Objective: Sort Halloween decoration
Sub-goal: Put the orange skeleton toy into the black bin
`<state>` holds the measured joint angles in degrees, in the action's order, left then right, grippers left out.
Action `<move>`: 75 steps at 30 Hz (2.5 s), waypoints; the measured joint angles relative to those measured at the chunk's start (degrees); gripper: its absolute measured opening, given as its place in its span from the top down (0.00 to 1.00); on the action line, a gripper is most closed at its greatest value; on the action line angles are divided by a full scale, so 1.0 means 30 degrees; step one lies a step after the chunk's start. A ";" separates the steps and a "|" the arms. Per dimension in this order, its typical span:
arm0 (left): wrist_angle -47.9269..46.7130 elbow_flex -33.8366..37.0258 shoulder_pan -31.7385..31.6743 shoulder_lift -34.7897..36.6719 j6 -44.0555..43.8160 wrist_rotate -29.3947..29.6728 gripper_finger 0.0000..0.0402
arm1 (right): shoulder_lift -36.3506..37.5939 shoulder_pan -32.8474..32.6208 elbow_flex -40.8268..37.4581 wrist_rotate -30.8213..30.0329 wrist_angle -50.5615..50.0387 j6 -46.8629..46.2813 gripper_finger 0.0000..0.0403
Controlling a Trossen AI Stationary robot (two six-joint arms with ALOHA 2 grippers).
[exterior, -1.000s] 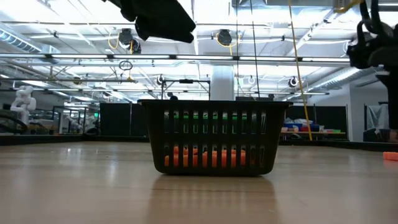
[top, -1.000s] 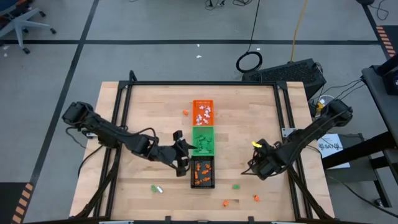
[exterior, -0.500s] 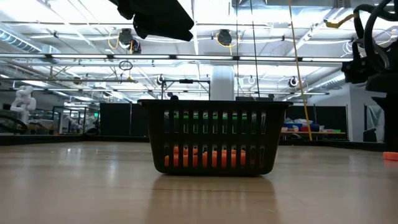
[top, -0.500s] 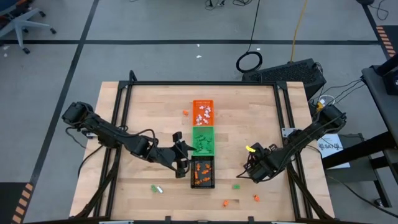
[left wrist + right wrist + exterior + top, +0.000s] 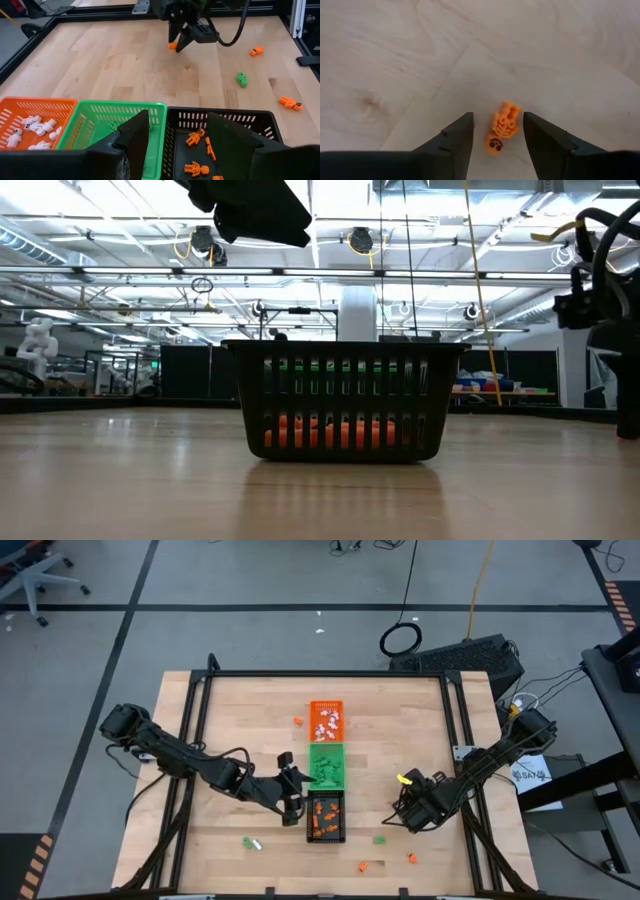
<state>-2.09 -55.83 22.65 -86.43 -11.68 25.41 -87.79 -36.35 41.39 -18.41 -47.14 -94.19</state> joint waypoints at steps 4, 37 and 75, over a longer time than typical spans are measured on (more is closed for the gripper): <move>-0.0073 0.0000 0.0000 0.0000 0.0000 0.0000 0.51 | -0.0006 0.0004 -0.0037 0.0014 0.0069 0.0140 0.70; -0.0058 0.0000 0.0000 0.0000 -0.0022 0.0000 0.51 | 0.0175 -0.0091 0.4282 -0.7412 0.2822 1.6886 0.97; -0.1042 0.0000 0.0335 0.0000 -0.0510 0.0029 0.51 | 0.1188 -0.0798 0.1567 -0.8335 1.9733 4.3509 0.97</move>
<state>-5.21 -55.83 23.66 -86.43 -13.21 25.50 -84.23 -38.74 46.09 -43.42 12.06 36.33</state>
